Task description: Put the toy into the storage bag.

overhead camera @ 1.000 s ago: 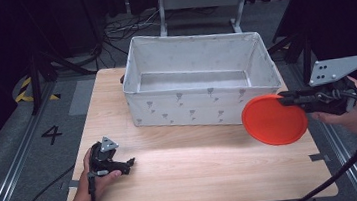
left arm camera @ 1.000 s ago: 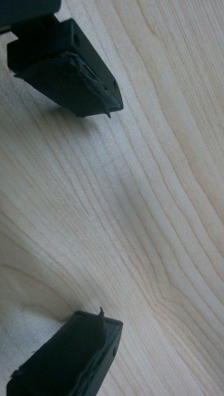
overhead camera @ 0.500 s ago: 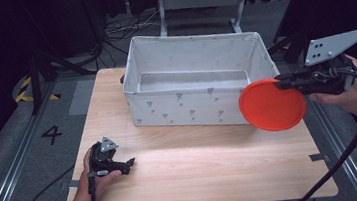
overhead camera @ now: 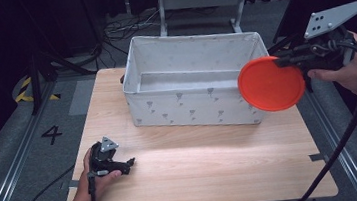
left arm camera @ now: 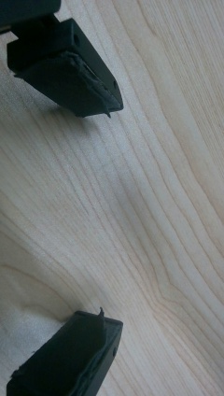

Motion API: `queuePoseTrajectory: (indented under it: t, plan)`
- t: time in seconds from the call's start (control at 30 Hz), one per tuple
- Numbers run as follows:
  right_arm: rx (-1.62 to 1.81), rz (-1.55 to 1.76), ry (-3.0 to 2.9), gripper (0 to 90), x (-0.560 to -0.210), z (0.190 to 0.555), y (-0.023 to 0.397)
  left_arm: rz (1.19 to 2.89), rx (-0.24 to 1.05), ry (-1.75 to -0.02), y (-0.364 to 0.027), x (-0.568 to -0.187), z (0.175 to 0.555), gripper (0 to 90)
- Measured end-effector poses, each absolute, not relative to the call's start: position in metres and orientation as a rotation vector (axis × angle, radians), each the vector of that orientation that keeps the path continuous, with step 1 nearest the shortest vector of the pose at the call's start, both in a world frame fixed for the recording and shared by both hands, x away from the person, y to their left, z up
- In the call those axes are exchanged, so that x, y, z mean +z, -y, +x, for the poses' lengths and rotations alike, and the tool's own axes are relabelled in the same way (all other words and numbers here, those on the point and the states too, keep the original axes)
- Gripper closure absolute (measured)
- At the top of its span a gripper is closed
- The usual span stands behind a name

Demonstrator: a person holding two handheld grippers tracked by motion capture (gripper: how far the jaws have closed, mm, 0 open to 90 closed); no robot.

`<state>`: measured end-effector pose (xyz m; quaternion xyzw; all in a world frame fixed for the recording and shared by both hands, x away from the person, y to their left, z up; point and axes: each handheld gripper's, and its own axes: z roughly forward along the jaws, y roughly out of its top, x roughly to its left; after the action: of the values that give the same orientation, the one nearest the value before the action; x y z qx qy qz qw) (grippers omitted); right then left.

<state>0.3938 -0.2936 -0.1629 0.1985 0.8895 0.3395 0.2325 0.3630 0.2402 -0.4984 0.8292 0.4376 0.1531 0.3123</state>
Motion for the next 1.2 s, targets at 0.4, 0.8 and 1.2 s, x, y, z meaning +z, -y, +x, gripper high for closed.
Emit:
queuePoseTrajectory:
  t: [0.4, 0.8, 1.2]
  plan:
    - [0.957, 0.558, -2.434, 82.1, -0.156, 0.435, 0.29, 2.188, 0.399, -1.156, -0.24, -0.498, 0.363, 0.5]
    - [0.947, 0.561, -2.411, 82.1, -0.157, 0.475, 0.279, 2.189, 0.399, -1.155, -0.24, -0.498, 0.363, 0.6]
    - [0.967, 0.555, -2.412, 82.1, -0.185, 0.504, 0.278, 2.191, 0.401, -1.151, -0.24, -0.498, 0.363, 0.5]
